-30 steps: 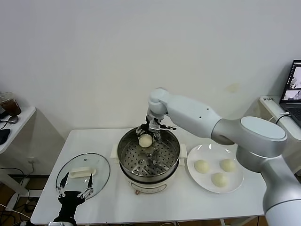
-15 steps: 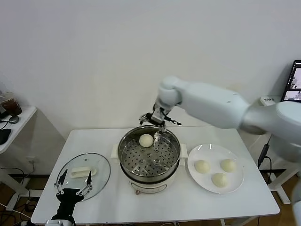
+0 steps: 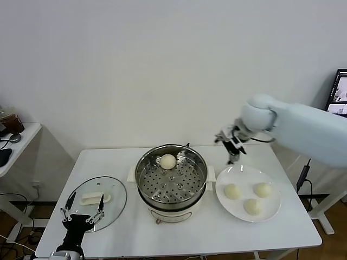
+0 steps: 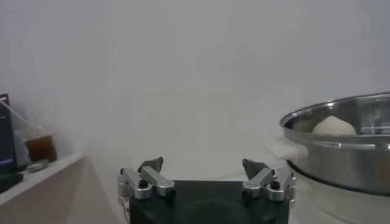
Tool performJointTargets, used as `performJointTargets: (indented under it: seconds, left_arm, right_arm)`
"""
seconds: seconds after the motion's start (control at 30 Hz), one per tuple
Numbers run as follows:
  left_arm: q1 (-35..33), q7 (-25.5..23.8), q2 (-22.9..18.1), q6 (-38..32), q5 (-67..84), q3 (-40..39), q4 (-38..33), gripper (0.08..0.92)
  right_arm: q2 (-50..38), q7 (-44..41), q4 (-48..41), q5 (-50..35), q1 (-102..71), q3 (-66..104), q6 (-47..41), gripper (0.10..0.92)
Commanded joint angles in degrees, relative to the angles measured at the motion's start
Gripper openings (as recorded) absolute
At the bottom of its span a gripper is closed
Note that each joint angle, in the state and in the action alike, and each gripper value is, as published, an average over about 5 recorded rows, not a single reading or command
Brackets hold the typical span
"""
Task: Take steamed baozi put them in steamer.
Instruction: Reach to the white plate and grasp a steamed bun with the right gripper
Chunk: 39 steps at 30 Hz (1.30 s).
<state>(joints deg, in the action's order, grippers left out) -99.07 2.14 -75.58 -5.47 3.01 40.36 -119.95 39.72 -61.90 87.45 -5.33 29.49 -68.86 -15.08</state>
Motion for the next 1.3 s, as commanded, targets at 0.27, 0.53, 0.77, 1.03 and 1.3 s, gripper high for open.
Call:
performJointTargets:
  seconds: [0.27, 0.53, 0.77, 1.03, 1.3]
  left_arm:
    - [-0.2, -0.1, -0.1, 0.0, -0.9, 0.2, 0.4, 0.823]
    - [-0.7, 0.0, -0.4, 0.0, -1.4, 0.6, 0.3, 0.823]
    - [-0.6, 0.0, -0.5, 0.0, -1.4, 0.9, 0.3, 0.823]
    - [-0.4, 0.0, -0.5, 0.0, -1.3, 1.3, 0.8, 0.823]
    - [-0.3, 0.0, -0.5, 0.0, -1.2, 1.5, 1.0, 0.823]
  right_arm:
    - [-6.2, 0.2, -5.1, 9.7, -24.3, 14.9, -1.2, 0.823]
    - [-1.4, 1.7, -9.2, 11.8, -30.4, 18.4, 0.2, 0.823]
    - [2.7, 3.1, -13.3, 14.2, -33.1, 20.7, 2.1, 0.823]
    - [6.7, 4.2, -17.1, 16.0, -34.6, 22.1, 3.6, 0.823]
    - [8.0, 3.2, -18.0, 17.5, -34.3, 21.8, 2.7, 0.806]
